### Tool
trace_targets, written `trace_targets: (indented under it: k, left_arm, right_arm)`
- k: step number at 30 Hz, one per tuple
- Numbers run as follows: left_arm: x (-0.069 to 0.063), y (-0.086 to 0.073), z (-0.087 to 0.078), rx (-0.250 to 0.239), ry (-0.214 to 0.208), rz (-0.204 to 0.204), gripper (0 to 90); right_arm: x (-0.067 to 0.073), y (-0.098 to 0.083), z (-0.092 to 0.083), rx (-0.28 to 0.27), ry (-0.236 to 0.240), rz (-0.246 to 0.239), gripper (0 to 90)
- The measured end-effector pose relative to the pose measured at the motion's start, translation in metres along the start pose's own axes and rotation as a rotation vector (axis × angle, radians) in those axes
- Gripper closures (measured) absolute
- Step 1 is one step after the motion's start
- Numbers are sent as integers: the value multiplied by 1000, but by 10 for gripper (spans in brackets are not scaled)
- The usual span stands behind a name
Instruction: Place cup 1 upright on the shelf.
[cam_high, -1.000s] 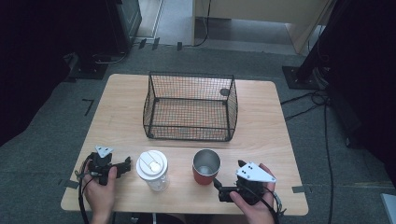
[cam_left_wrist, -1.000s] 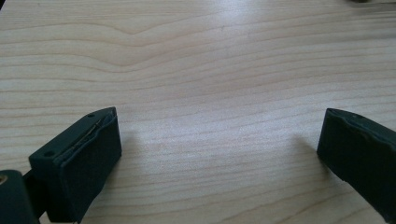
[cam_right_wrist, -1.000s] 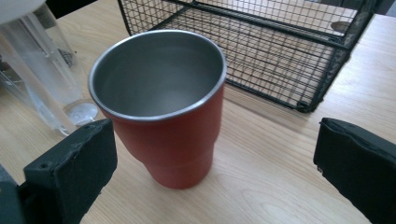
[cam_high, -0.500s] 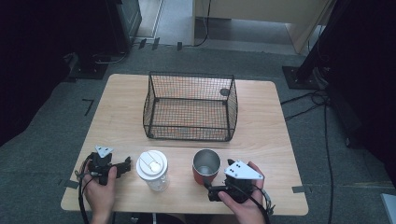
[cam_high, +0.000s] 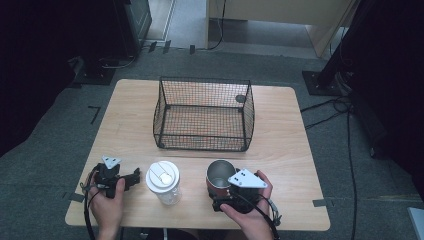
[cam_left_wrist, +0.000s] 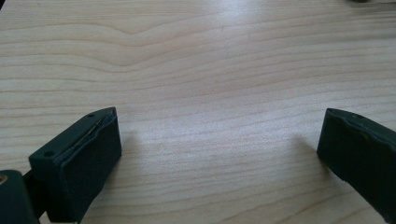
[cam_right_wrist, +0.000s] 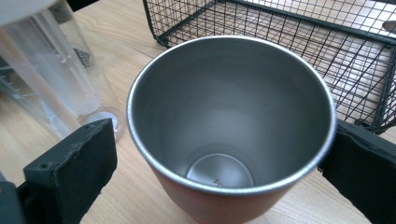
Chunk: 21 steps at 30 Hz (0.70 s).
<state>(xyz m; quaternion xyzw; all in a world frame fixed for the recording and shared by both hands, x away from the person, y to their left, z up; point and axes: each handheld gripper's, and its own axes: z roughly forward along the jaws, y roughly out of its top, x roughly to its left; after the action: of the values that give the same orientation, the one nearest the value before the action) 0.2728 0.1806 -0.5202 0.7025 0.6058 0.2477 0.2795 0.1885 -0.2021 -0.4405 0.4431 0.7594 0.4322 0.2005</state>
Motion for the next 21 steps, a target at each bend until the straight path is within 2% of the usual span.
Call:
trace_targets:
  k: [13, 21]
  left_arm:
    - [0, 0, 0, 0, 0, 0, 4]
    - [0, 0, 0, 0, 0, 0, 4]
  right_arm:
    - [3, 0, 19, 27, -47, -4, 0]
    - [6, -1, 26, 11, -75, 10, 3]
